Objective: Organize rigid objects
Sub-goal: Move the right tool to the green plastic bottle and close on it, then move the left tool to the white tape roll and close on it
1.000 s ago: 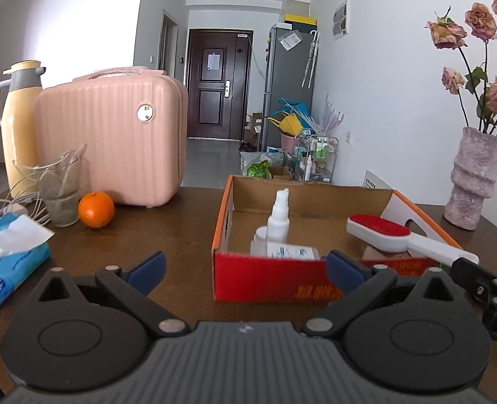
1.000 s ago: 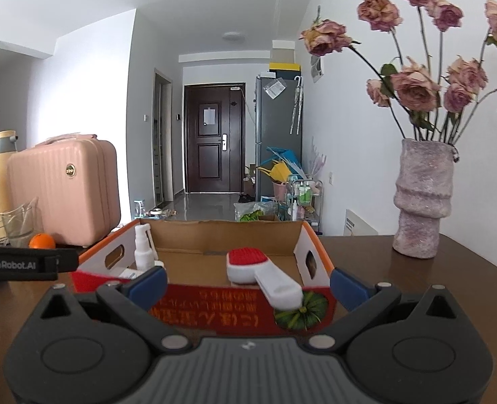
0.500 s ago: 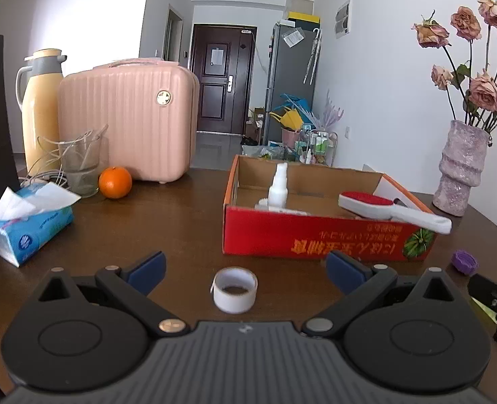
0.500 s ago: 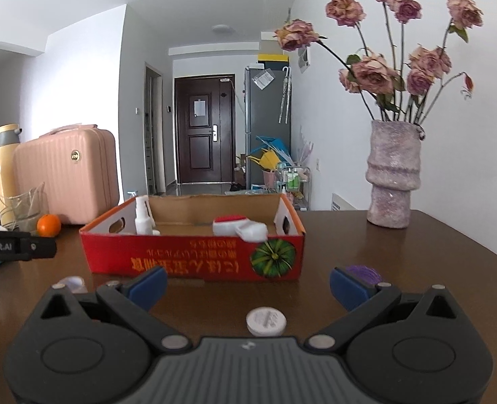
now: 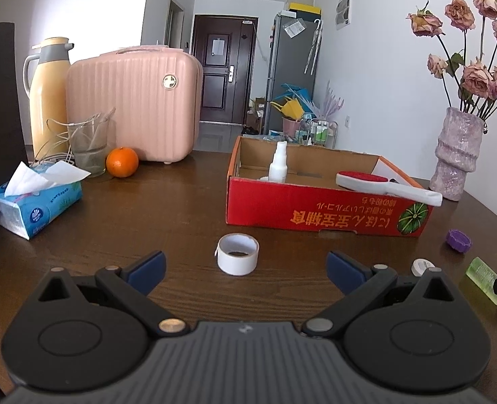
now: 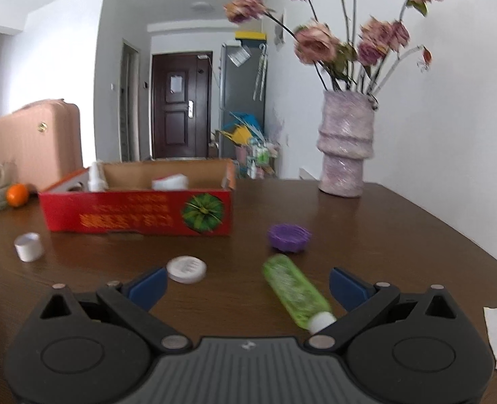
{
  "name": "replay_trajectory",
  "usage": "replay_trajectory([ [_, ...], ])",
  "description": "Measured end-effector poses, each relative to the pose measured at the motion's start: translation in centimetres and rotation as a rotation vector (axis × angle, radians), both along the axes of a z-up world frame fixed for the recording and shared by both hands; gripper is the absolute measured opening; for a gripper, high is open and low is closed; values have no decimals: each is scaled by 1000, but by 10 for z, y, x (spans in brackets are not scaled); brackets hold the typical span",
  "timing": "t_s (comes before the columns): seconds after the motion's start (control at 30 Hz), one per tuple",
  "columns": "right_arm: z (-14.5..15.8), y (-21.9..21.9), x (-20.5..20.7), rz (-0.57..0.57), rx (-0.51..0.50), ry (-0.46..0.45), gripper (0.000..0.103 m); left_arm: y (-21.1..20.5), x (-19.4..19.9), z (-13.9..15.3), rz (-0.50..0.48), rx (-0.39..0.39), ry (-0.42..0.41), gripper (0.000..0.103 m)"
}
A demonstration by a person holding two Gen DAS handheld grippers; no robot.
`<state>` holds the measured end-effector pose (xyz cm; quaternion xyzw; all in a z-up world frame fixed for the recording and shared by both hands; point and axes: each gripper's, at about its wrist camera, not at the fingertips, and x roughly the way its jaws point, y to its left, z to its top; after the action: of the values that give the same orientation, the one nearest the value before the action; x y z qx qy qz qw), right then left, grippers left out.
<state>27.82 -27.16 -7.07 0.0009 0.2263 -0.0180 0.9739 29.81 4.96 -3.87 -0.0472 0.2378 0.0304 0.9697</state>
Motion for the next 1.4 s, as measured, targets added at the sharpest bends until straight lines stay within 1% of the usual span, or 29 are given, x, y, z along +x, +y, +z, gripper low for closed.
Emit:
replay_trajectory([
  [0.07, -5, -9, 8, -8, -7, 29, 98, 0, 0, -2, 4, 1, 7, 103],
  [0.13, -10, -18, 19, -17, -1, 64, 93, 1, 0, -3, 8, 0, 15, 103],
  [0.23, -16, -31, 33, -16, 18, 103, 88, 2, 2, -6, 13, 3, 31, 103],
  [0.5, -26, -47, 59, -7, 38, 172, 82, 3, 9, -11, 24, 6, 68, 103],
  [0.63, -28, -52, 70, 2, 64, 192, 70, 5, 11, -13, 30, 7, 80, 103],
  [0.7, -30, -50, 74, 6, 67, 198, 67, 5, 12, -14, 33, 5, 82, 103],
  [0.8, -34, -49, 80, 13, 74, 228, 55, 6, 13, -14, 33, -2, 85, 103],
  [0.9, -34, -47, 82, 11, 72, 226, 51, 7, 12, -13, 32, -7, 85, 103],
  [1.03, -35, -42, 81, 3, 51, 220, 30, 7, 11, -12, 29, -9, 80, 103],
  [1.17, -35, -33, 79, -4, 31, 210, 31, 6, 10, -12, 24, -13, 79, 103],
  [1.27, -35, -28, 77, -3, 34, 208, 30, 7, 8, -10, 21, -17, 74, 103],
  [1.4, -32, -19, 71, -12, 37, 178, 30, 7, 6, -9, 14, -24, 68, 103],
])
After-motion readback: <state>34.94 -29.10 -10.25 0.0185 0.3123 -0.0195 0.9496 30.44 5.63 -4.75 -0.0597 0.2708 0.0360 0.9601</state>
